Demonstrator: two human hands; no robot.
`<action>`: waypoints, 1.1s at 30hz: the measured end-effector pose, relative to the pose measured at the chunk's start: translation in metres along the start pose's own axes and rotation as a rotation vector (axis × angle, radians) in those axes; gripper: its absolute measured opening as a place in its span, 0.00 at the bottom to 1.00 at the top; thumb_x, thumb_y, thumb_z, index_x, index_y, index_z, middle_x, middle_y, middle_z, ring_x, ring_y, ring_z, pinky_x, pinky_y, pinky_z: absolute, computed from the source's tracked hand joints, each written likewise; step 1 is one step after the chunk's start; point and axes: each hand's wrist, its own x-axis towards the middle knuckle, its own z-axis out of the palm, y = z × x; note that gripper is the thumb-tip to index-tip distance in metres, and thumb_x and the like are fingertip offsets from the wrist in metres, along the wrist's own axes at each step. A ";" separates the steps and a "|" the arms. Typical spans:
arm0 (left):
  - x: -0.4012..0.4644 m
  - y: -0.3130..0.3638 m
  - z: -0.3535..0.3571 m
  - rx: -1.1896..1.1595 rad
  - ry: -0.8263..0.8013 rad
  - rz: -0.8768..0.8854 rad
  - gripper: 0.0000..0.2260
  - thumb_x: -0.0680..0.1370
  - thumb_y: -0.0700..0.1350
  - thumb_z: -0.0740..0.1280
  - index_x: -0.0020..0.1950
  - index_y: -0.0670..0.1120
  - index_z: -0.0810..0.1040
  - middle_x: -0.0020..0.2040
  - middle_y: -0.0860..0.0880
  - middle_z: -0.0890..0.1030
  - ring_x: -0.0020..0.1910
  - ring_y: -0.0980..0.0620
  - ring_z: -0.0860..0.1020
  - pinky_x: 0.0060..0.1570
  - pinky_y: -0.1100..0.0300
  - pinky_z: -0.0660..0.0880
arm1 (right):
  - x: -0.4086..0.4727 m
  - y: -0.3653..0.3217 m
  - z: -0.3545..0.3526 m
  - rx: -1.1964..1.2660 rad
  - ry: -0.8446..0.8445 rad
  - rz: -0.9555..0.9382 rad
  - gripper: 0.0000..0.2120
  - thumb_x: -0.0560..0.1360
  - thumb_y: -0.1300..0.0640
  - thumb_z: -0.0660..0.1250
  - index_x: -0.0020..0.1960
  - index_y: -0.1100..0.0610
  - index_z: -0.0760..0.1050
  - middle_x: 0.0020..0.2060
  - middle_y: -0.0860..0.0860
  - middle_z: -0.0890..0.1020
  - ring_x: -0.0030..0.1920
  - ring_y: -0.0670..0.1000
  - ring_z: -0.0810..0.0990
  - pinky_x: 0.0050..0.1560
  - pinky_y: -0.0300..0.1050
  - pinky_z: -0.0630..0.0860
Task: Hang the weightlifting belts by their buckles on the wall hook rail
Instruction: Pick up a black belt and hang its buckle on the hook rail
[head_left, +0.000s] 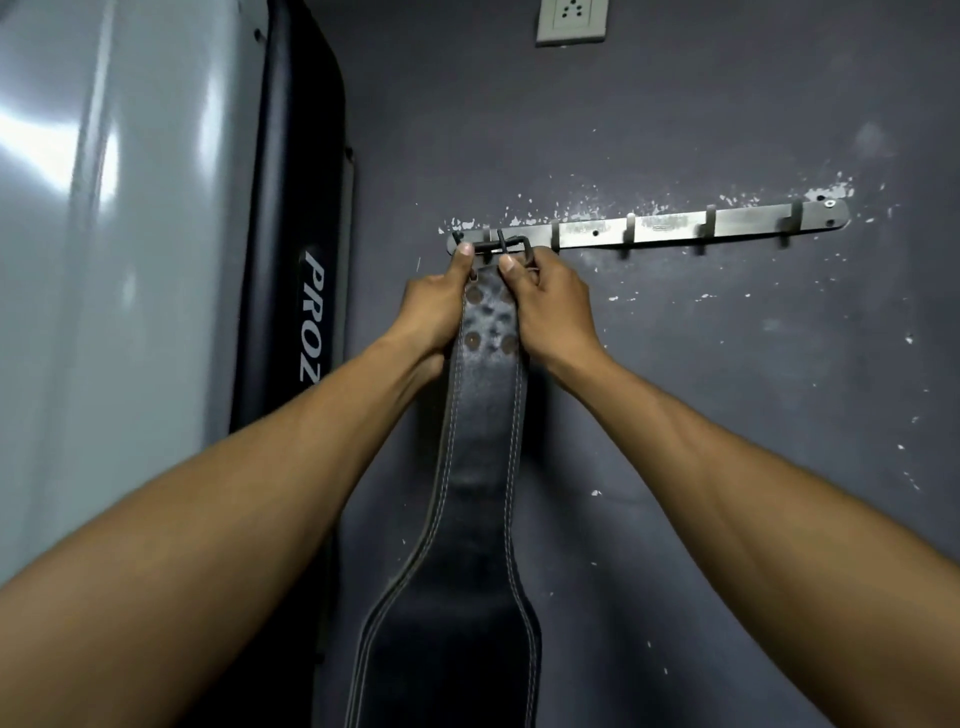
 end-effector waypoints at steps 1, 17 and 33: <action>0.010 0.001 -0.002 0.007 0.012 0.002 0.19 0.83 0.57 0.65 0.47 0.41 0.82 0.41 0.46 0.87 0.40 0.49 0.87 0.38 0.60 0.83 | 0.008 0.000 0.006 -0.019 0.005 -0.005 0.10 0.85 0.49 0.63 0.52 0.55 0.76 0.43 0.49 0.83 0.42 0.48 0.80 0.38 0.36 0.72; 0.115 -0.016 0.006 0.103 0.030 -0.037 0.21 0.82 0.54 0.67 0.62 0.36 0.79 0.41 0.46 0.83 0.32 0.51 0.82 0.29 0.63 0.77 | 0.080 0.040 0.034 -0.156 0.113 0.179 0.13 0.81 0.46 0.69 0.45 0.54 0.79 0.46 0.56 0.86 0.49 0.60 0.83 0.51 0.53 0.78; 0.053 -0.065 -0.013 0.070 -0.040 -0.074 0.20 0.78 0.53 0.73 0.52 0.35 0.85 0.46 0.38 0.87 0.45 0.42 0.87 0.51 0.50 0.84 | 0.002 0.043 0.021 -0.025 -0.033 0.419 0.22 0.77 0.46 0.74 0.32 0.52 0.67 0.29 0.50 0.74 0.31 0.51 0.71 0.35 0.42 0.69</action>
